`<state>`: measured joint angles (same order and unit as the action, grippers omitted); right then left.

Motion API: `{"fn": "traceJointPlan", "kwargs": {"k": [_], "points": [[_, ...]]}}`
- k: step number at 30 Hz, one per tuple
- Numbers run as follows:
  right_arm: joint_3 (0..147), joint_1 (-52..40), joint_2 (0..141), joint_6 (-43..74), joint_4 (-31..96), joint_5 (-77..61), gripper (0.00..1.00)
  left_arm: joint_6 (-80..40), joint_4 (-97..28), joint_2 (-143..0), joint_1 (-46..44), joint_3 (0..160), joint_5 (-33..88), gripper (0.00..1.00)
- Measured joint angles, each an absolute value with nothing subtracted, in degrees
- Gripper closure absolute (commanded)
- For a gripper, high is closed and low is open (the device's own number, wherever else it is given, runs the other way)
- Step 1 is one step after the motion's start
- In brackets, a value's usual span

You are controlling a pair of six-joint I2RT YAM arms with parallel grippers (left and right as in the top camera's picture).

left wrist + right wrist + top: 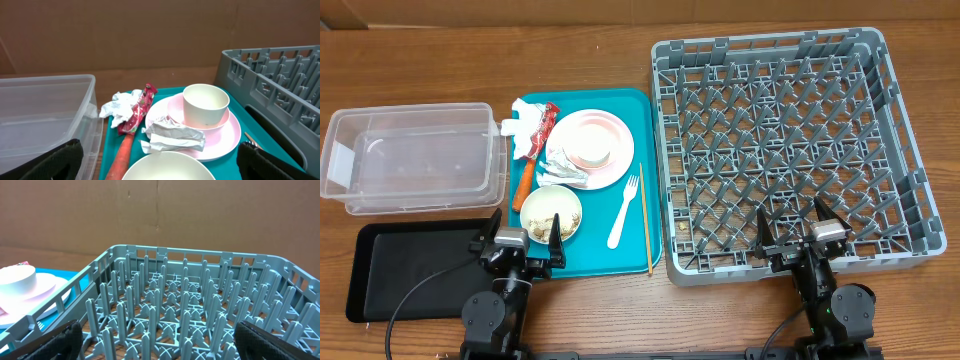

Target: Sort waste into correct bins and load items into the dishwasher

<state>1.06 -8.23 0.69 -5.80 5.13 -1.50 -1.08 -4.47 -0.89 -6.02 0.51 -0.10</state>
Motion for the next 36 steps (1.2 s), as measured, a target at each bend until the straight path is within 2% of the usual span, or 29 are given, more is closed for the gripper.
{"fn": "traceJointPlan", "kwargs": {"k": [19,25,31,36], "points": [[1.06,-8.23,0.69,-5.82,5.17,-1.50,0.00,-2.26,-3.81,-0.91,-6.02,0.49,0.32,0.00],[1.06,-8.23,0.69,-5.82,5.17,-1.45,0.00,-4.25,0.30,-0.86,-6.02,0.73,9.63,0.00],[1.06,-8.23,0.69,-5.80,5.15,-1.45,0.00,-7.62,-7.51,-0.86,-6.02,9.15,14.37,0.00],[1.06,-8.23,0.69,-5.80,5.13,-1.48,0.00,-8.01,-17.37,-3.16,-6.02,24.80,14.39,0.00]]}}
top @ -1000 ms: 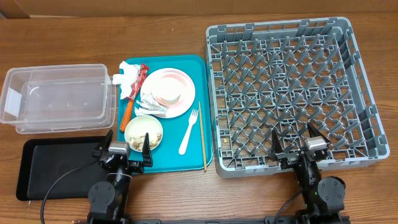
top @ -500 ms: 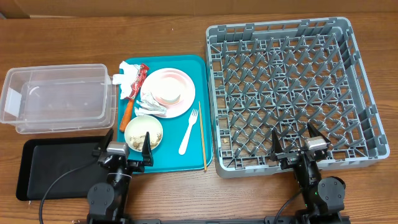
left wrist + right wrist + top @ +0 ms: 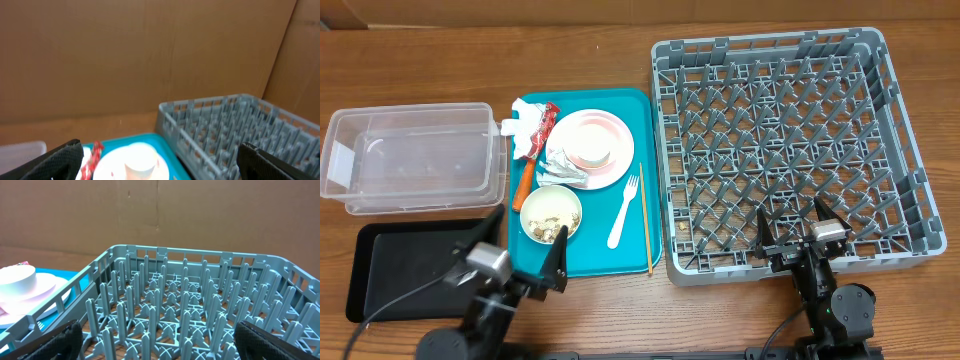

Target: Sort waste into correct bins and load items into the dishwasher

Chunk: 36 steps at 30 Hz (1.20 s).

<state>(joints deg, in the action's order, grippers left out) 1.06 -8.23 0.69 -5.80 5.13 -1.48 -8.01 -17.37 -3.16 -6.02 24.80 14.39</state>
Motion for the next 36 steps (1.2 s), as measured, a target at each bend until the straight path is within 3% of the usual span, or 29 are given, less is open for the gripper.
{"fn": "traceJointPlan", "kwargs": {"k": [12,19,20,21,22,25,28,29,33,36], "points": [[1.06,-8.23,0.69,-5.80,5.17,-1.48,0.00,-3.92,-55.99,-39.46,-6.02,68.14,14.87,0.00],[1.06,-8.23,0.69,-5.82,5.19,-1.48,0.00,-3.84,-63.68,-52.73,-6.02,82.26,16.34,0.00],[1.06,-8.23,0.69,-5.80,5.15,-1.48,0.00,-3.84,-64.69,-53.43,-6.02,82.56,16.36,0.03],[1.06,-8.23,0.69,-5.80,5.15,-1.50,0.00,-3.84,-65.23,-53.98,-6.02,82.56,16.36,0.21],[1.06,-8.23,0.69,-5.80,5.15,-1.48,0.00,-3.49,-65.32,-54.35,-6.02,82.56,16.36,0.30],[1.06,-8.23,0.69,-5.80,5.13,-1.48,0.00,-2.28,-66.83,-56.25,-6.04,82.56,15.55,0.25],[1.06,-8.23,0.69,-5.80,5.15,-1.45,0.00,-2.85,-70.32,-58.81,-6.02,82.52,12.19,0.43],[1.06,-8.23,0.69,-5.82,5.19,-1.45,0.00,-3.25,-70.94,-59.77,-6.02,82.41,11.25,0.44],[1.06,-8.23,0.69,-5.78,5.17,-1.48,0.00,-3.22,-72.66,-68.18,-6.02,81.43,6.52,0.45],[1.06,-8.23,0.69,-5.80,5.17,-1.48,0.00,-3.18,-72.69,-75.00,-6.02,80.86,5.26,0.29]]}}
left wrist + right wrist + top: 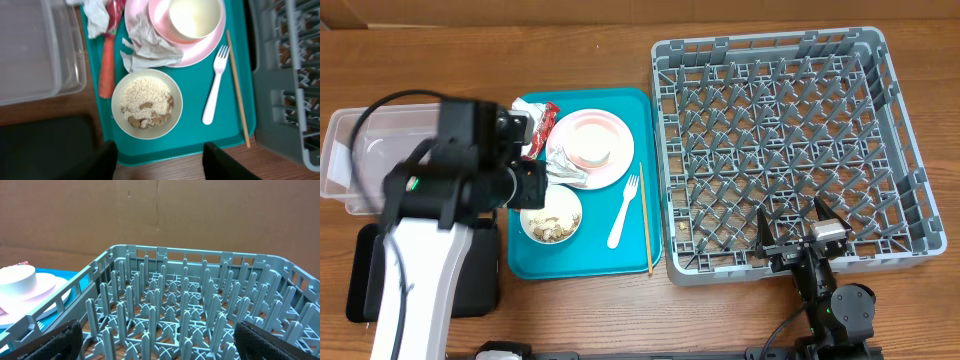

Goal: Sort waste into correct bins and load items into the dishwasher
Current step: 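Reach the left gripper to the white napkin on the teal tray and grasp it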

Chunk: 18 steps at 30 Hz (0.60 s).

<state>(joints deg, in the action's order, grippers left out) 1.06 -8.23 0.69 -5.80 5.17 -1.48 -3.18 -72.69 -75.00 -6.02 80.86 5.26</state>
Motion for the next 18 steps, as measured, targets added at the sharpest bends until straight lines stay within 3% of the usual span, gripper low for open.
{"fn": "traceJointPlan", "kwargs": {"k": [6,9,18], "points": [[1.06,-8.23,0.69,-5.82,5.17,-1.48,0.00,-2.46,-72.58,-87.07,-6.02,80.58,4.43,0.36],[1.06,-8.23,0.69,-5.80,5.19,-1.45,0.00,-2.35,-71.37,-92.12,-6.02,80.55,4.36,0.27],[1.06,-8.23,0.69,-5.80,5.17,-1.48,0.00,-2.35,-66.98,-103.63,-6.02,80.49,4.21,0.23]]}}
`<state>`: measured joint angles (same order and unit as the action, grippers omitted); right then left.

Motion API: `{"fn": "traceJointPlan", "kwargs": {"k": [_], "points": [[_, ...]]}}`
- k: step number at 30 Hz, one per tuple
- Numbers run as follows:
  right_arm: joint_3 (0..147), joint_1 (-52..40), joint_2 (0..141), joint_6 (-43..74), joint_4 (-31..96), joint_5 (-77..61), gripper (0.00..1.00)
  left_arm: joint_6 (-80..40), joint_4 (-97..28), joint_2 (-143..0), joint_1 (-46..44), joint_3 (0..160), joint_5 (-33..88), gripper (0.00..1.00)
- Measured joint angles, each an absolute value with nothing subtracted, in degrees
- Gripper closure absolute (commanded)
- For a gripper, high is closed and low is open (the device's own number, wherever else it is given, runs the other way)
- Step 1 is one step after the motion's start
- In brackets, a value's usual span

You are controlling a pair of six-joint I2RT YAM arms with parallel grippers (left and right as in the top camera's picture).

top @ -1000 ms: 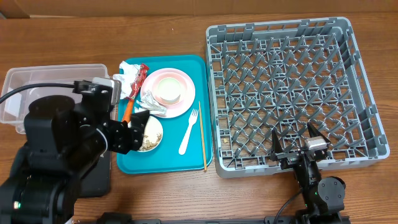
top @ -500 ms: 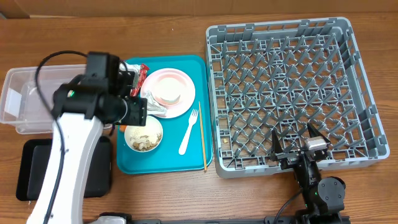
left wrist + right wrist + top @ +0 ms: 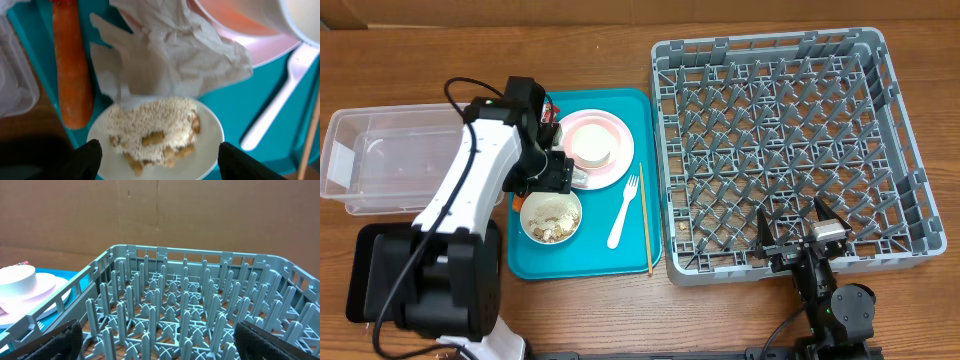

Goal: Sort waste into correct bins and load items into the dishwasher
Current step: 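Reach the left gripper to the white napkin on the teal tray and grasp it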

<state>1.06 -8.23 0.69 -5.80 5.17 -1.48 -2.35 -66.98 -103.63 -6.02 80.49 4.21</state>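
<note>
On the teal tray, the white bowl of rice and scraps lies just below a crumpled white paper. An orange carrot is on the left. A white cup sits on a pink plate, beside a white fork and a chopstick. My left gripper hovers open, low over the bowl's far rim and the paper, and shows from above as left gripper. My right gripper is open at the near wall of the grey dish rack, holding nothing.
A clear plastic bin stands left of the tray, and a black tray lies in front of it. A red wrapper and another crumpled paper lie at the tray's far left corner. The left arm crosses over the black tray and the bin's corner.
The left gripper has come down from high over the tray to close above the crumpled paper and the rice bowl, still open. The right arm has not moved.
The left gripper first rested open at the table's front edge, facing the tray. Then it was raised and tilted up. Later it looked straight down on the whole tray from high up, and now it is low over the paper and bowl. Nothing was grasped.
</note>
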Motion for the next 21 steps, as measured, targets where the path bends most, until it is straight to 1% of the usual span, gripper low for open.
{"fn": "traceJointPlan", "kwargs": {"k": [6,9,13,15,17,18,21], "points": [[1.06,-8.23,0.69,-5.82,5.15,-1.48,0.00,-2.35,-63.57,-108.27,-6.02,80.49,4.03,0.22],[1.06,-8.23,0.69,-5.80,5.15,-1.48,0.00,-2.37,-62.54,-109.86,-6.02,80.49,3.09,0.25],[1.06,-8.23,0.69,-5.82,5.19,-1.48,0.00,-2.83,-61.06,-110.26,-6.02,80.49,2.02,0.34],[1.06,-8.23,0.69,-5.82,5.15,-1.48,0.00,-2.81,-60.47,-110.45,-6.02,80.49,1.52,0.43],[1.06,-8.23,0.69,-5.85,5.17,-1.45,0.00,-2.94,-59.68,-110.85,-6.02,80.49,0.97,0.56],[1.06,-8.23,0.69,-5.80,5.19,-1.48,0.00,-3.05,-59.44,-110.93,-6.02,80.49,0.75,0.59],[1.06,-8.23,0.69,-5.82,5.17,-1.48,0.00,-3.01,-58.59,-111.02,-6.02,80.49,0.45,0.62]]}}
